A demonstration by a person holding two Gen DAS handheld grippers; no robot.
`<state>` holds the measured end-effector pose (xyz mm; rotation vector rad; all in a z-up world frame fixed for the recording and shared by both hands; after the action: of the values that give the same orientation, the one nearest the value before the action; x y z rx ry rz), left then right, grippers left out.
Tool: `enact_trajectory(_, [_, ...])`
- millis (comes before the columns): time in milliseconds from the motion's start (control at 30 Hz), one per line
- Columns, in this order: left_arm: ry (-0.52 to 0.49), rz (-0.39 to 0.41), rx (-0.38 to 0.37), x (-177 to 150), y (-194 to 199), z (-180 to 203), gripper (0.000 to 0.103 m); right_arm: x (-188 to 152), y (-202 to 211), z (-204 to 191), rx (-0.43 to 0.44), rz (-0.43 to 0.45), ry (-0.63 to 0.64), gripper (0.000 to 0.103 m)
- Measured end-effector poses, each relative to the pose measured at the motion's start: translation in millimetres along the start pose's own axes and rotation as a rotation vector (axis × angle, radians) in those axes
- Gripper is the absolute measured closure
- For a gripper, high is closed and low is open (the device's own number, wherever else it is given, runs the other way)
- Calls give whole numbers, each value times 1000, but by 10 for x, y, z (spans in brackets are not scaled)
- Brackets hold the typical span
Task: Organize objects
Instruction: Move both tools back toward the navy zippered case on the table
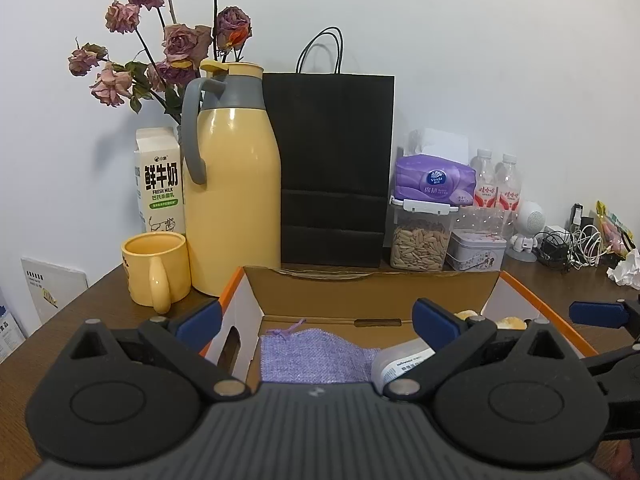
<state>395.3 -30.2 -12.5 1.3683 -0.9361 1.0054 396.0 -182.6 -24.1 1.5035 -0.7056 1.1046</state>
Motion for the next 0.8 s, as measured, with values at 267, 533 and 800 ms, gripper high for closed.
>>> enact_trajectory(267, [4, 21, -7, 54, 99, 9, 0, 11, 91, 14, -1, 6, 2, 0])
enact_trajectory(533, [-3, 63, 17, 198, 384, -39, 0, 43, 448, 10, -3, 56, 12, 0])
enact_trajectory(800, [-25, 57, 15, 187, 692, -127, 0, -16, 843, -62, 15, 81, 13, 0])
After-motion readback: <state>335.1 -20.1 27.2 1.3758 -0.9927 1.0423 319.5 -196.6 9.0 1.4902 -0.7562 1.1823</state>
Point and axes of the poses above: each gripper's, at about its wrist camera, not at the fingertips, and y roughly against the way its jaws point, z to its right, x to its top, the point moved 10 cm from there along -y, roughly the way its jaws point, and after that the axes turned 4 degrees about x, right-handed, at the moved point
